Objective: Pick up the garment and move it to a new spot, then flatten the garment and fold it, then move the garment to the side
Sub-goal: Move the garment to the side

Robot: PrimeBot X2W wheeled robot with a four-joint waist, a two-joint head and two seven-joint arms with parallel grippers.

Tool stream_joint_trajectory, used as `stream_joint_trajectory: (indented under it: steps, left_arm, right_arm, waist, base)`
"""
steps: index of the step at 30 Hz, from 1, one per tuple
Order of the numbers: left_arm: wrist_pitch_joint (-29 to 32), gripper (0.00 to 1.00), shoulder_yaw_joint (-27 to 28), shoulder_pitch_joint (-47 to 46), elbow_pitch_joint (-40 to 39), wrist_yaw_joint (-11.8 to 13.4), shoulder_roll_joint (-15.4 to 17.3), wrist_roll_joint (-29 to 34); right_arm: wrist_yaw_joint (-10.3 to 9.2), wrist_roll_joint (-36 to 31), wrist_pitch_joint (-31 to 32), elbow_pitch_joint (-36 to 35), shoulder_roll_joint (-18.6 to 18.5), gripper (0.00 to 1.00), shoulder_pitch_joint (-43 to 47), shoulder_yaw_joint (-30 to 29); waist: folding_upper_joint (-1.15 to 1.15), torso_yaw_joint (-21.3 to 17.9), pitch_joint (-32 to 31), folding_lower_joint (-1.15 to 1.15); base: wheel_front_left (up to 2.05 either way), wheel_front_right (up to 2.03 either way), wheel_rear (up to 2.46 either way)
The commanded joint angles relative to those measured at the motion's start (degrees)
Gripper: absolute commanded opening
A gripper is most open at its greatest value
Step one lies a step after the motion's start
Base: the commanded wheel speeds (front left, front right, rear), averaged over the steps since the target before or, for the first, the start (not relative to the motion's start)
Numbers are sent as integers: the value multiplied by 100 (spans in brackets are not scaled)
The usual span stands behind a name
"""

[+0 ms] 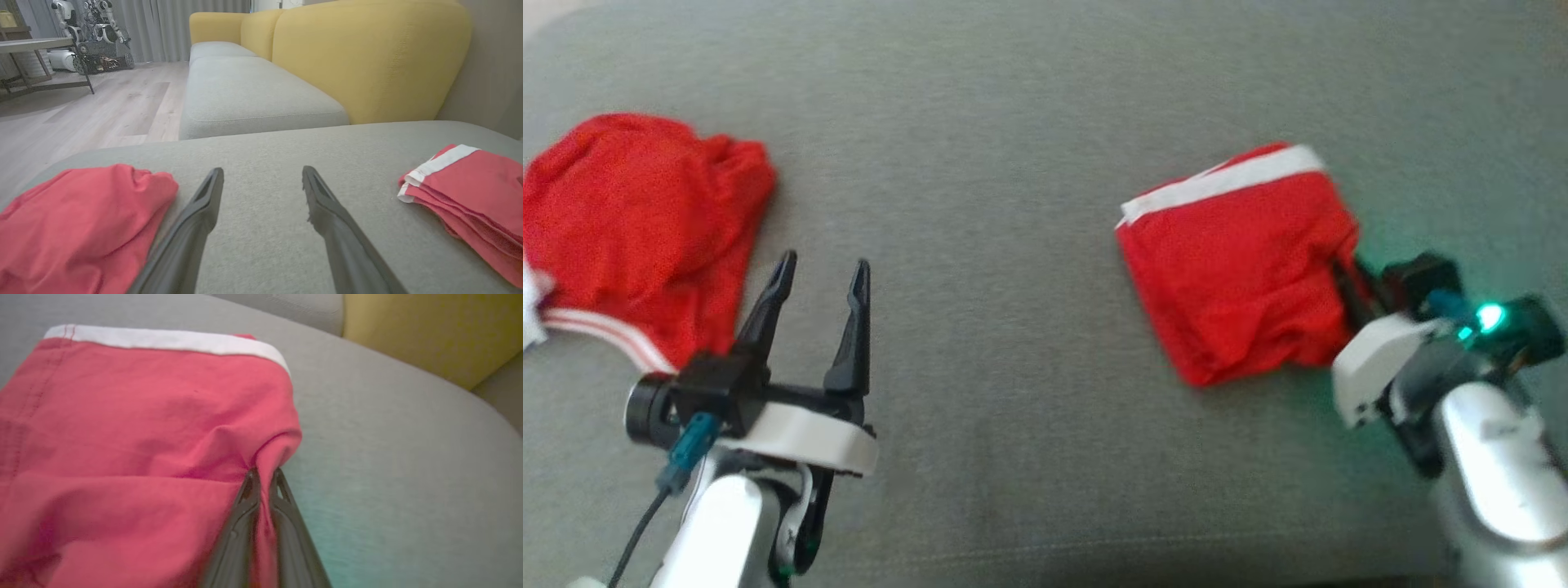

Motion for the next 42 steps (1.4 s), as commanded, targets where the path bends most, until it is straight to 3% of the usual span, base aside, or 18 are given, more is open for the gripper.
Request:
stream_joint_trajectory:
  steps: [1, 9, 14, 25, 34, 35, 36, 37, 38, 42]
  left_arm:
    - [-19, 100, 176, -322, -250, -9, 135, 57]
    - [29, 100, 126, -603, -421, -43, 221, 128]
    - [61, 100, 144, -801, -560, -76, 332, 172]
    - [58, 100, 124, -1048, -665, -113, 426, 202]
    - [44, 100, 99, -1129, -650, -127, 475, 183]
    - [43, 100, 92, -1142, -640, -132, 487, 177]
    - [42, 100, 90, -1144, -636, -132, 492, 173]
    - [42, 100, 90, -1146, -632, -129, 497, 169]
    - [41, 100, 90, -1146, -629, -125, 501, 165]
    - [44, 100, 79, -1128, -606, -111, 508, 145]
  right_arm:
    - [-4, -40, 64, -305, -160, 0, -274, 24]
    - [-4, 109, 386, -550, -941, 0, -888, -425]
    - [-4, 286, 384, -426, -1232, 0, -1475, -678]
    - [-4, 538, 278, -37, -1636, 0, -2166, -1255]
    - [-4, 677, 283, -23, -1630, 0, -2311, -1378]
    - [-4, 688, 275, -39, -1571, 9, -2309, -1415]
    - [-4, 682, 277, -60, -1535, 31, -2299, -1412]
    - [-4, 666, 281, -92, -1497, 94, -2287, -1409]
    - [-4, 666, 298, -123, -1446, 100, -2269, -1402]
    - [-4, 591, 370, -291, -1296, 100, -2116, -1490]
  waist:
    - [0, -313, 192, 0]
    - [0, -656, 660, 0]
    - [0, -724, 1018, 0]
    - [0, -721, 1473, 0]
    - [0, -771, 1605, 0]
    - [0, -782, 1608, 0]
    - [0, -789, 1605, 0]
    - [0, -797, 1602, 0]
    - [0, -809, 1596, 0]
    - [0, -848, 1520, 0]
  base:
    - [0, 0, 0]
    - [0, 0, 0]
    - [0, 0, 0]
    - [0, 0, 0]
    - [0, 0, 0]
    - [0, 0, 0]
    - [0, 0, 0]
    - [0, 0, 0]
    - [0, 0, 0]
    - [0, 0, 0]
